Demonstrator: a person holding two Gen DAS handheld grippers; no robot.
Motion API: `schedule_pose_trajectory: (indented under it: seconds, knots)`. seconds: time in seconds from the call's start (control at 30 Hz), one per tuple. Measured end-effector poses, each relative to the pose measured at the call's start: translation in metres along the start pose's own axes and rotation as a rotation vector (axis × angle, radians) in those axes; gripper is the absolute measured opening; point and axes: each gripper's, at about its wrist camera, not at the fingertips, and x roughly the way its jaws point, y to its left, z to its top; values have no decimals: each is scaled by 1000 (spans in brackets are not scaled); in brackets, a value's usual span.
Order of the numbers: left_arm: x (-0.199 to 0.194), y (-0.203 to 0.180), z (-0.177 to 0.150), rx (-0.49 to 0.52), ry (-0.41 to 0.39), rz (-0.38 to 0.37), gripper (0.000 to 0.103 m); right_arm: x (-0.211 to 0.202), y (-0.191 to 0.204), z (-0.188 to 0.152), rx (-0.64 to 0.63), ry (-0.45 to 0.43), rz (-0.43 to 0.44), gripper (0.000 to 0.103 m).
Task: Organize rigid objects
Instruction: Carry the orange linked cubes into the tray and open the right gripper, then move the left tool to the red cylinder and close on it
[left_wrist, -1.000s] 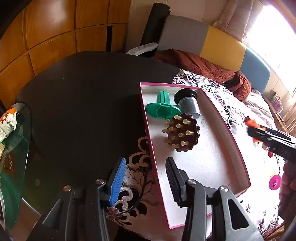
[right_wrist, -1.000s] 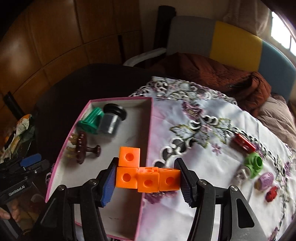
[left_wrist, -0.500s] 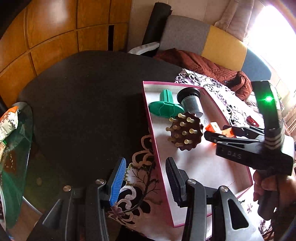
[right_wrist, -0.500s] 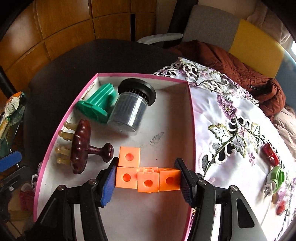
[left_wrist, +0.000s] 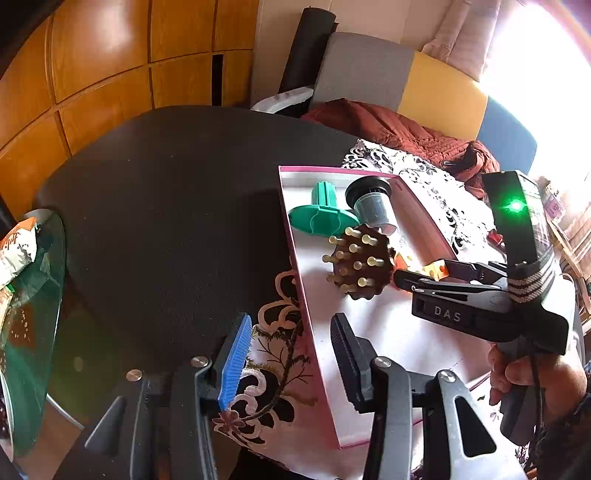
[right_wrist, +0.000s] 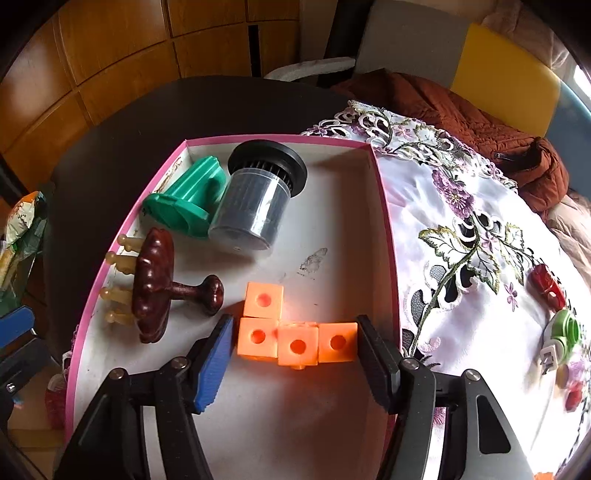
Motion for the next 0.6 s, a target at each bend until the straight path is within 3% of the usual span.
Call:
schedule_pose_trajectory:
  seconds: [0.6]
  knots:
    - [-9, -21, 1, 62, -21, -17, 45, -58, -35, -22, 81, -131, 1, 77]
